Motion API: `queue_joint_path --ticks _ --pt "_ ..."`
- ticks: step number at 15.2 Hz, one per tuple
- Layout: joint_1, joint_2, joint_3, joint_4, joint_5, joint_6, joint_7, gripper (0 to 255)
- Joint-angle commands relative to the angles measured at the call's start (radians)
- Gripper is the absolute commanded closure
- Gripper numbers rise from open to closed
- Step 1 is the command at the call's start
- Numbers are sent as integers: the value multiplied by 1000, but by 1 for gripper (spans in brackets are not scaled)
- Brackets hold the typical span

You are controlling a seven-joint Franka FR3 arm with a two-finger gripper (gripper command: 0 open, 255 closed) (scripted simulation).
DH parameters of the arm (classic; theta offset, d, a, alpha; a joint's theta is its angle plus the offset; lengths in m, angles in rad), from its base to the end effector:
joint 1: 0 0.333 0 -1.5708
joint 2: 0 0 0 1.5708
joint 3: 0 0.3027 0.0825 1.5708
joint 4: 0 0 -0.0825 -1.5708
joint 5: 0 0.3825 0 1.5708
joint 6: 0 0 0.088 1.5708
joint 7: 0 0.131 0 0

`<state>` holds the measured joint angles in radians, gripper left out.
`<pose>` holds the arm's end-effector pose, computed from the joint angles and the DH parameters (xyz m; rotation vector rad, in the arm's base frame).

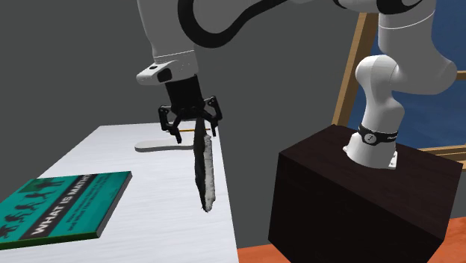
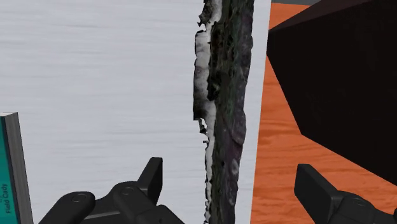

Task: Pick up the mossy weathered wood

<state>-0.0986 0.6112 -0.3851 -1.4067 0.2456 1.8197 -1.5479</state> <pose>0.6346 -0.2575 0.3185 -2.6132 -1.4823 0.1070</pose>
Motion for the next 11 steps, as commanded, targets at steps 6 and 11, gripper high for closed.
queue_joint_path --ticks 6,11 --pt "-1 6 1 -8 3 14 -3 255" --pt "-1 6 1 -8 3 14 -3 255"
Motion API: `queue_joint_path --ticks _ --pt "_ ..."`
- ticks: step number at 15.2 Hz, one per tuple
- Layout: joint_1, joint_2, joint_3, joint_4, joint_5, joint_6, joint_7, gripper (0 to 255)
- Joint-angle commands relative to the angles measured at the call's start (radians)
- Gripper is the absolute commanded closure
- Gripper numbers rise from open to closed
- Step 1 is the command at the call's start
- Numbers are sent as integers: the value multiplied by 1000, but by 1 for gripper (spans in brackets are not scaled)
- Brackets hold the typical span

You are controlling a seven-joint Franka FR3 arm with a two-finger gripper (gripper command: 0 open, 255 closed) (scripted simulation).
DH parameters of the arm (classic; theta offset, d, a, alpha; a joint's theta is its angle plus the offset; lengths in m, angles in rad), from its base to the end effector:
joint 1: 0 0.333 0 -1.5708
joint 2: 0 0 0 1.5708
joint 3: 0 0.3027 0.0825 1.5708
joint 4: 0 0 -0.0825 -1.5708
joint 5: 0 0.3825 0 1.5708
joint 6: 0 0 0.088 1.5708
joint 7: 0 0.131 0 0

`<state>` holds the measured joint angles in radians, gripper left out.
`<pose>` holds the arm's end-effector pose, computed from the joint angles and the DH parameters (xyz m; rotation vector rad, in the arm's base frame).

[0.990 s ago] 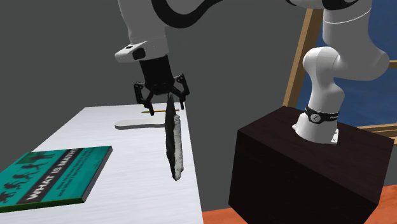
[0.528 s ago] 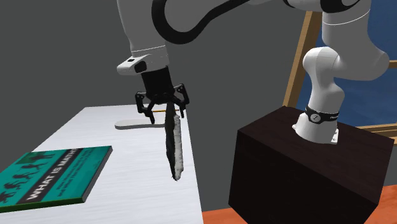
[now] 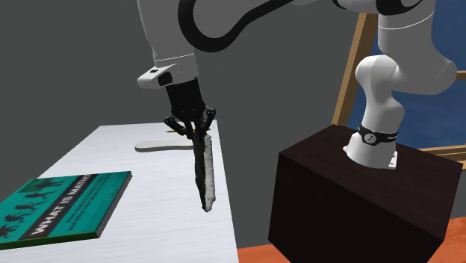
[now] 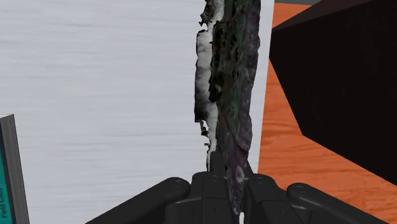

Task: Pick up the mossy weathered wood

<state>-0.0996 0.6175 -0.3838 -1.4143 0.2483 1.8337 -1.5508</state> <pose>0.6345 -0.2582 0.3118 -2.6134 -1.4826 0.1061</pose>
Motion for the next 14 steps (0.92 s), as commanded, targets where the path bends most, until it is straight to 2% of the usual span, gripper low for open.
queue_joint_path --ticks 1,14 --pt "0 0 0 0 0 0 0 255" --pt "-5 -38 -10 102 -17 -137 16 255"
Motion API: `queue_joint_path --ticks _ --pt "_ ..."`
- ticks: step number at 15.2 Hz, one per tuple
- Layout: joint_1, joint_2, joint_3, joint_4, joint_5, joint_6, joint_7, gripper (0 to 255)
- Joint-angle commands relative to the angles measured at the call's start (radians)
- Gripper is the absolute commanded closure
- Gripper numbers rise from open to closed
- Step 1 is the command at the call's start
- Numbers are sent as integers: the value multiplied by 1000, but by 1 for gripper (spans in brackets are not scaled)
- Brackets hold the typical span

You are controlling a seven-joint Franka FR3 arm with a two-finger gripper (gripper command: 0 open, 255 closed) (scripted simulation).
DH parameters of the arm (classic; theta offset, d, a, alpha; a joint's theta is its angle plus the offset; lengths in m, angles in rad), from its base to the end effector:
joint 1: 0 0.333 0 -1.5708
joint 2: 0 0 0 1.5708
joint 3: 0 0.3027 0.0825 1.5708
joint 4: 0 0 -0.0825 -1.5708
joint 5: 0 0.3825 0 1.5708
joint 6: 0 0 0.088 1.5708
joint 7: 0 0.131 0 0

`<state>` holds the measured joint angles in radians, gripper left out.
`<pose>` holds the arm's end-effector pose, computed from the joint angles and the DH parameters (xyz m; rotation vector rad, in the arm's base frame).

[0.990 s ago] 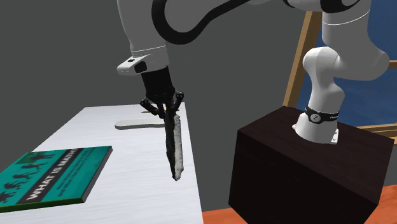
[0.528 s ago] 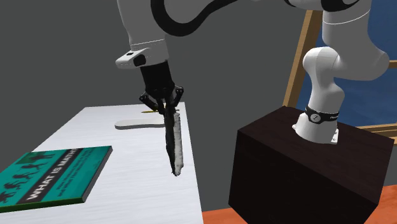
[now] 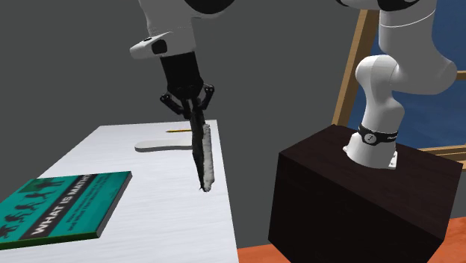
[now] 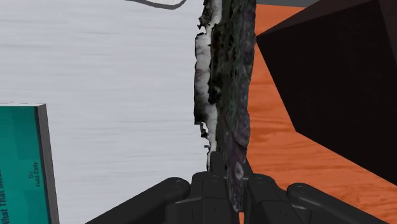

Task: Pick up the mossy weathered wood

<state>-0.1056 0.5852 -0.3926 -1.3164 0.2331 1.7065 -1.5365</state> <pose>0.6358 -0.2584 0.3689 -2.6131 -1.4825 0.1065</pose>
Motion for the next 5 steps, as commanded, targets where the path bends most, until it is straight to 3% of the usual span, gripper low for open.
queue_joint_path --ticks 1,5 --pt "0 -8 -2 15 -3 -22 3 255" --pt "-3 -11 -3 40 -5 -49 5 255"
